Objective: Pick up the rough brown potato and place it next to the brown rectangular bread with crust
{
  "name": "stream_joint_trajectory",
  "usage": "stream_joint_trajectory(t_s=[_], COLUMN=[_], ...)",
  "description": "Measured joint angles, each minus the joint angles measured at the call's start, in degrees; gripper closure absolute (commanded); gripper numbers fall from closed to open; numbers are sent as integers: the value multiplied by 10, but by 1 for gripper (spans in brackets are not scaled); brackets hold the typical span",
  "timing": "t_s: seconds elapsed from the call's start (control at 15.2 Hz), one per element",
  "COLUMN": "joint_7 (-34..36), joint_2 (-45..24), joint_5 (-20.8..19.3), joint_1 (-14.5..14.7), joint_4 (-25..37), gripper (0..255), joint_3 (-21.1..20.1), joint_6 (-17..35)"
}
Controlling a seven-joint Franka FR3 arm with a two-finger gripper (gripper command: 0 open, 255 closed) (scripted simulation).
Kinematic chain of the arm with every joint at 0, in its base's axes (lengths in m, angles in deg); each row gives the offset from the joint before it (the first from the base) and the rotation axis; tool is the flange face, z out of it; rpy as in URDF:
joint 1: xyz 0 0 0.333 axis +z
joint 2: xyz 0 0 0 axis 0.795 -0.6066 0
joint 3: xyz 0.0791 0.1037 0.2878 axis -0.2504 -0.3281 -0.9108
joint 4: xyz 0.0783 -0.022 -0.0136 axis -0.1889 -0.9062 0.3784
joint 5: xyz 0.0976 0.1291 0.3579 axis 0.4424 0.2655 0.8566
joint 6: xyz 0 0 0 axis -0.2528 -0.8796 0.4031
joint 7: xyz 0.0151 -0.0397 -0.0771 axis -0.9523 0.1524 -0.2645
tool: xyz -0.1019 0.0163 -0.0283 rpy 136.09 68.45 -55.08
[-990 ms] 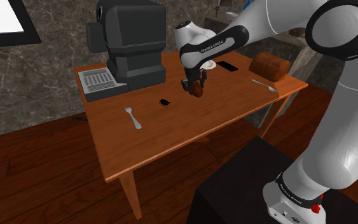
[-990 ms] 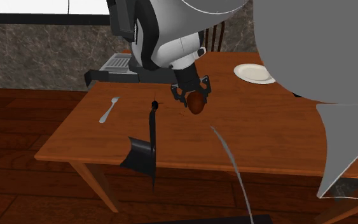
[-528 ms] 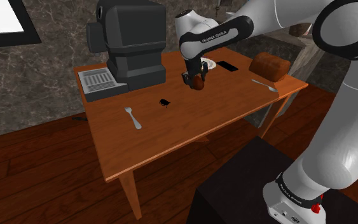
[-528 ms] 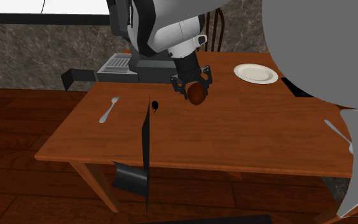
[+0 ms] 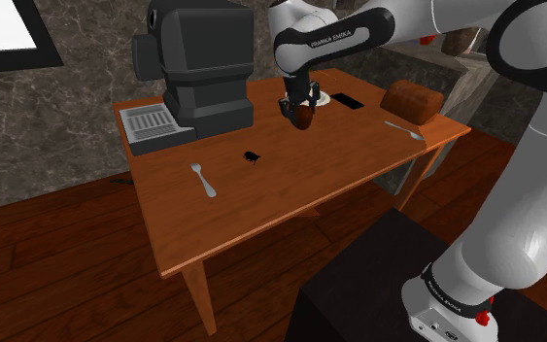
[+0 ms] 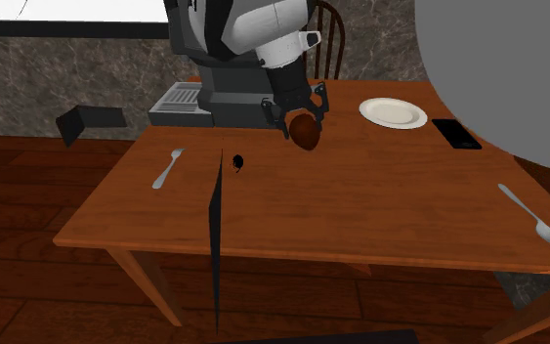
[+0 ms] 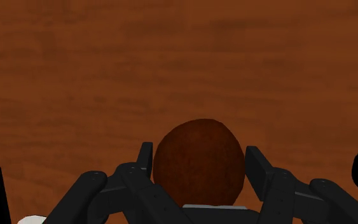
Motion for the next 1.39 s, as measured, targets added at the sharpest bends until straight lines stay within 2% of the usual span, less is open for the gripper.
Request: stream_joint_trajectory(t_s=[1.19, 1.39], joint_7=[-38, -64], joint_2=[15, 22], joint_5=[9, 8], joint_1=[4, -12], joint_4=[117, 113], gripper=[255, 255], joint_3=[-2, 9], joint_6=[-126, -121])
